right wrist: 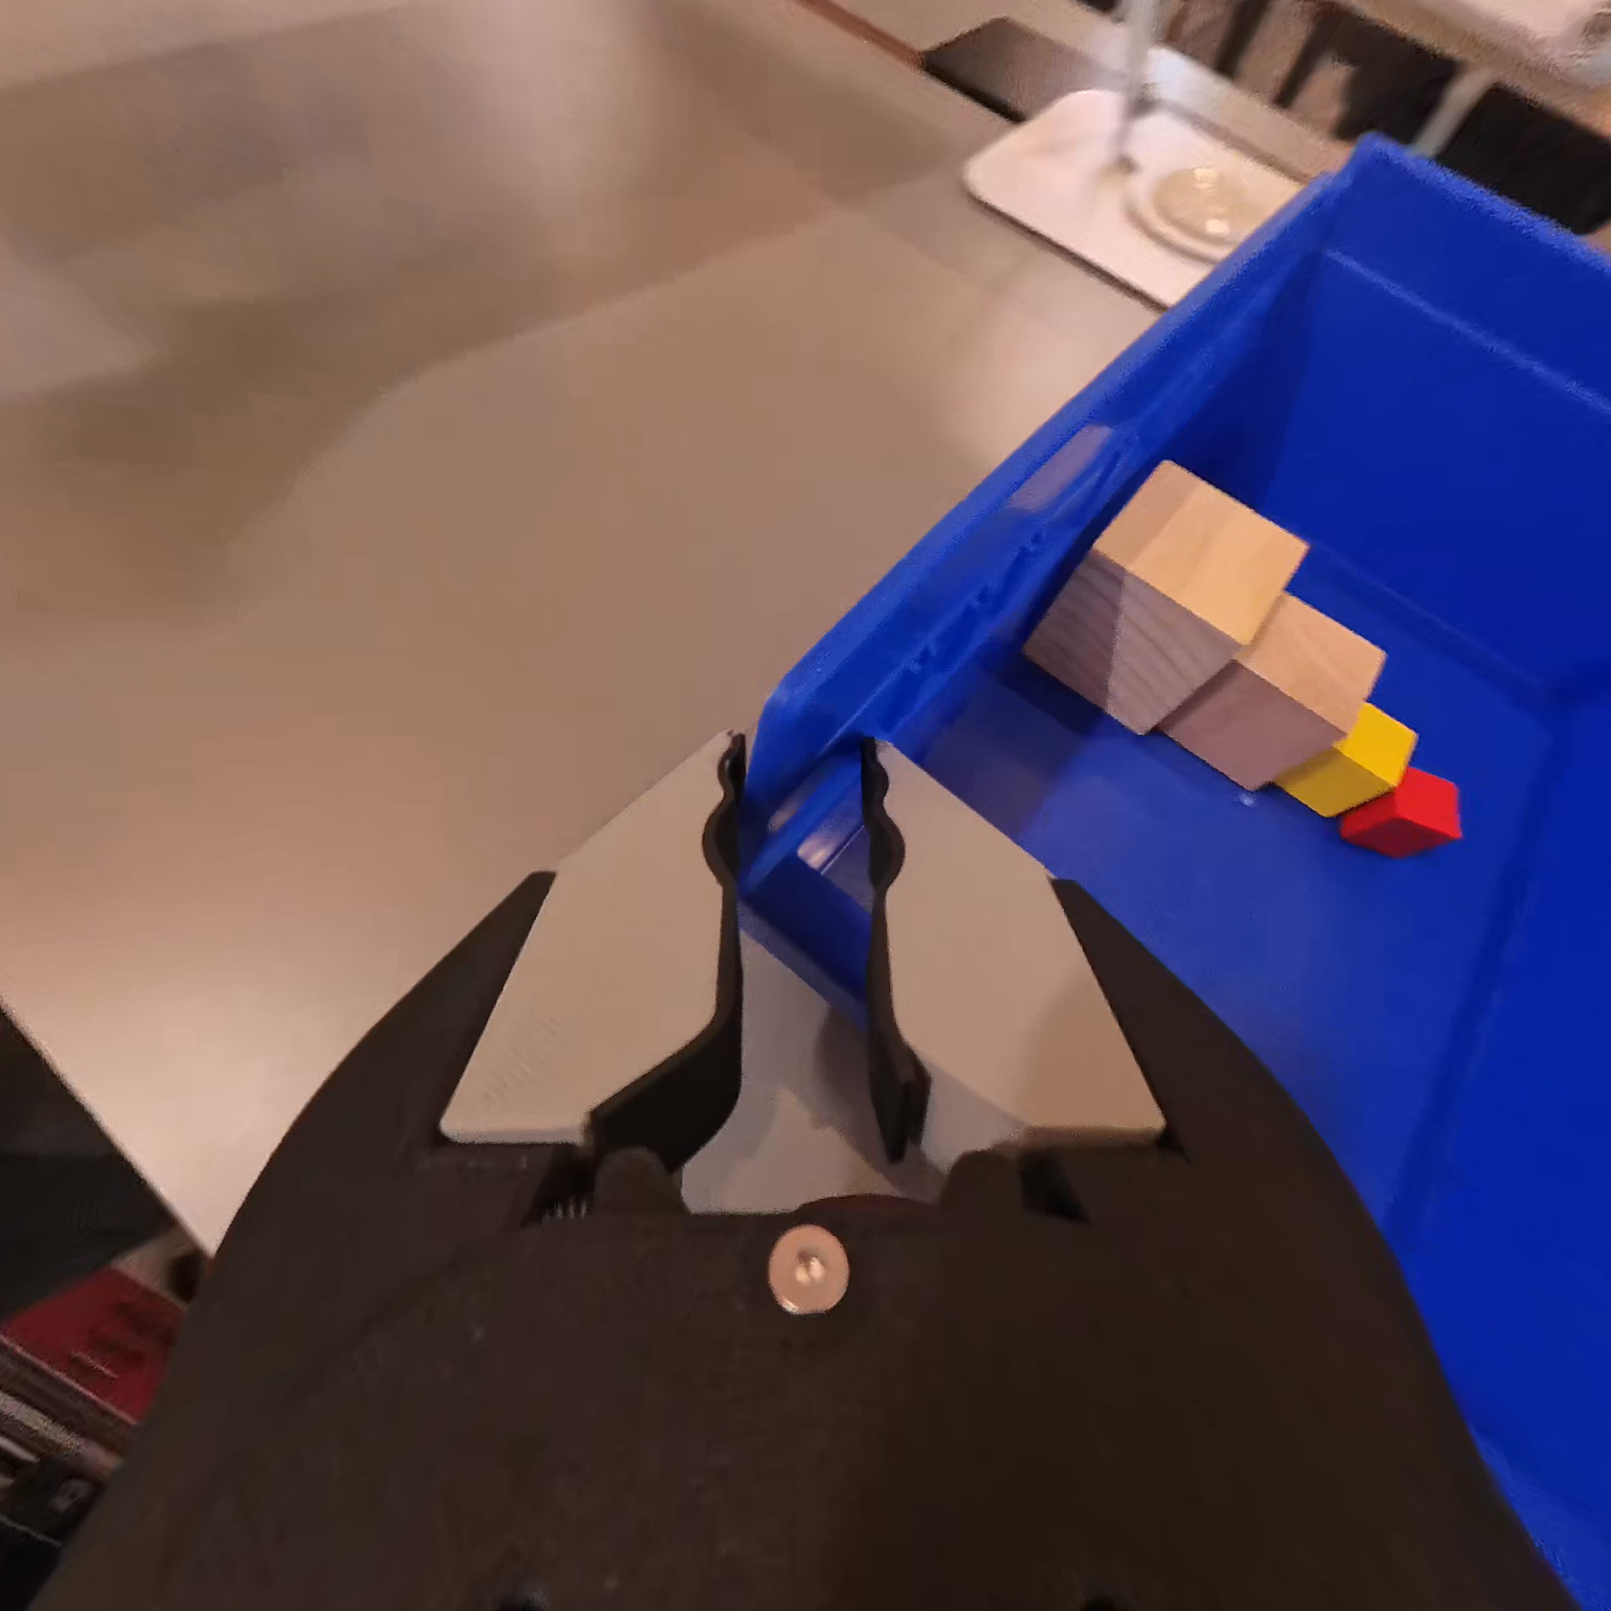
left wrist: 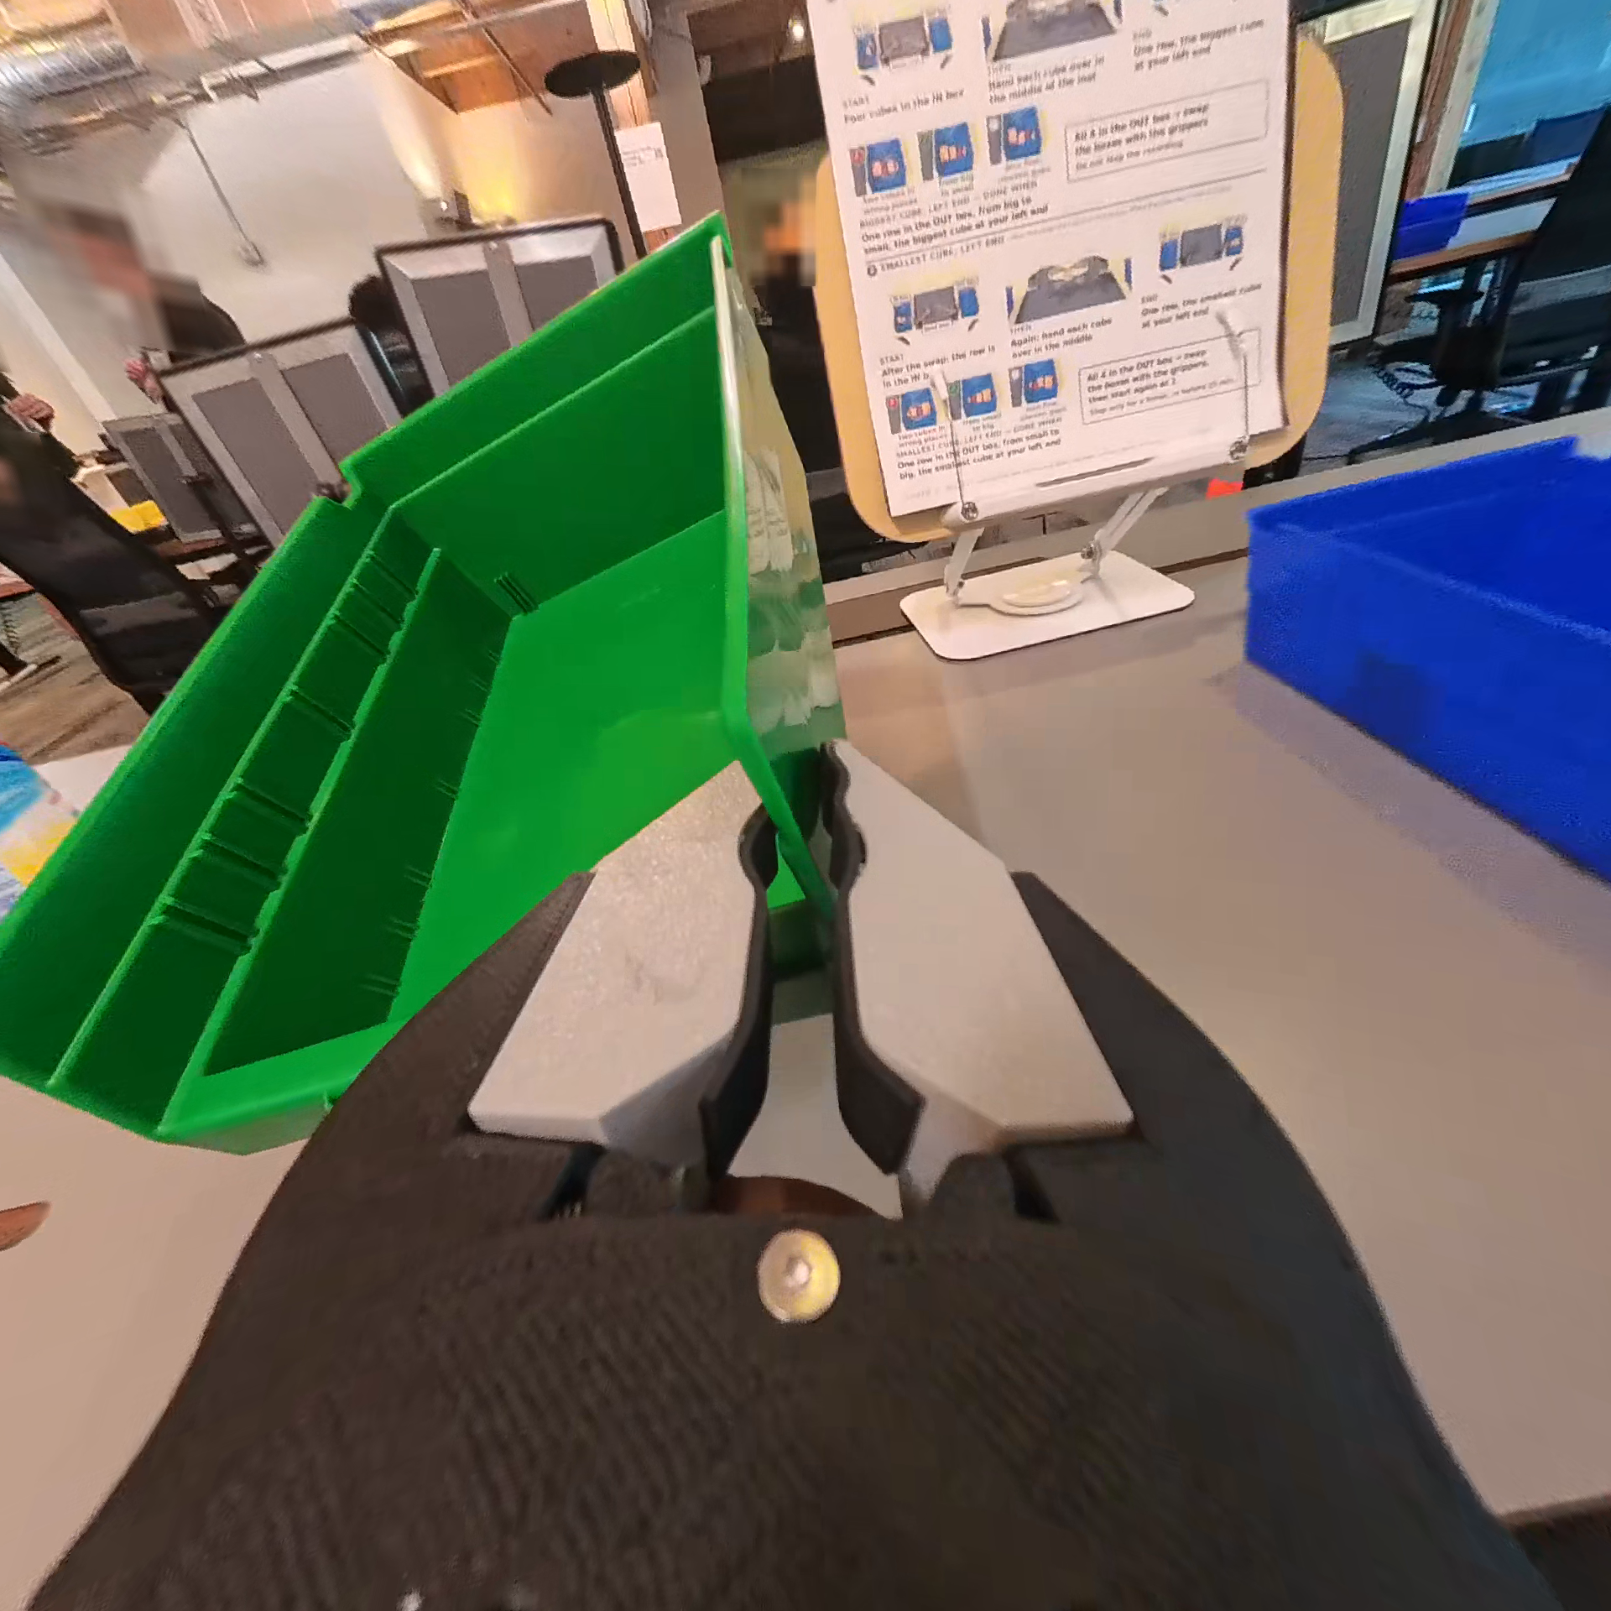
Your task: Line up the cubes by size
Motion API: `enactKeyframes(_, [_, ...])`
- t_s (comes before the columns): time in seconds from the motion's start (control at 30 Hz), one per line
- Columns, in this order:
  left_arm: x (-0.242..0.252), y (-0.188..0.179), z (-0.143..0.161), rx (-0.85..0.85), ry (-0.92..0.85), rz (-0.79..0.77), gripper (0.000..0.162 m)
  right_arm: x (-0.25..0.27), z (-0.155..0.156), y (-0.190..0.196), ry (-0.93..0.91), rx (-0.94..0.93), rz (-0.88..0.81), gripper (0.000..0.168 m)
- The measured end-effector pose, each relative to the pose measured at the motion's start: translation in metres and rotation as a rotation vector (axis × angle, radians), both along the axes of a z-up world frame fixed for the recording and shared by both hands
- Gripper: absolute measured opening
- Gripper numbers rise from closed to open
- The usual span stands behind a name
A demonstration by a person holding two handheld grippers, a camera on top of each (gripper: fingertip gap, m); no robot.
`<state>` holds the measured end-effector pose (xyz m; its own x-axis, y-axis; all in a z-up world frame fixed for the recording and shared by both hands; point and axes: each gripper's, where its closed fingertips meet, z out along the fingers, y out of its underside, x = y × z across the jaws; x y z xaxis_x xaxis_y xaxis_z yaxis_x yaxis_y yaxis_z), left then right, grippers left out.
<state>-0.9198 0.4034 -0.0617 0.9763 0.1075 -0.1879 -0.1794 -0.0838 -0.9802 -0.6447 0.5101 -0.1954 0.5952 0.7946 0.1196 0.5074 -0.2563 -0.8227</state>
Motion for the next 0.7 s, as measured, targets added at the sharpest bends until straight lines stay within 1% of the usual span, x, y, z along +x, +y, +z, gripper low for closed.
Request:
enactKeyframes(0.1, [-0.009,-0.005,0.006,0.022,-0.021,0.023,0.004,-0.06,0.002,-0.016,-0.025,0.001,0.08,0.024])
enactKeyframes(0.2, [-0.02,-0.008,0.006,0.022,-0.027,0.037,0.004,-0.122,0.002,-0.033,-0.028,-0.006,0.149,0.024])
enactKeyframes(0.33, [-0.037,-0.014,0.005,0.008,-0.011,0.095,0.005,-0.208,0.002,-0.057,0.056,-0.067,0.205,0.024])
enactKeyframes(0.5, [-0.069,-0.038,0.016,0.048,-0.023,0.164,0.005,-0.3,0.003,-0.087,0.196,-0.178,0.259,0.025])
enactKeyframes(0.6, [-0.089,-0.056,0.024,0.07,0.004,0.239,0.005,-0.339,0.008,-0.11,0.259,-0.25,0.323,0.027])
enactKeyframes(0.67, [-0.1,-0.066,0.028,0.078,0.021,0.284,0.005,-0.348,0.02,-0.127,0.285,-0.251,0.407,0.023])
enactKeyframes(0.7, [-0.105,-0.071,0.029,0.082,0.023,0.301,0.005,-0.345,0.031,-0.13,0.309,-0.236,0.436,0.024])
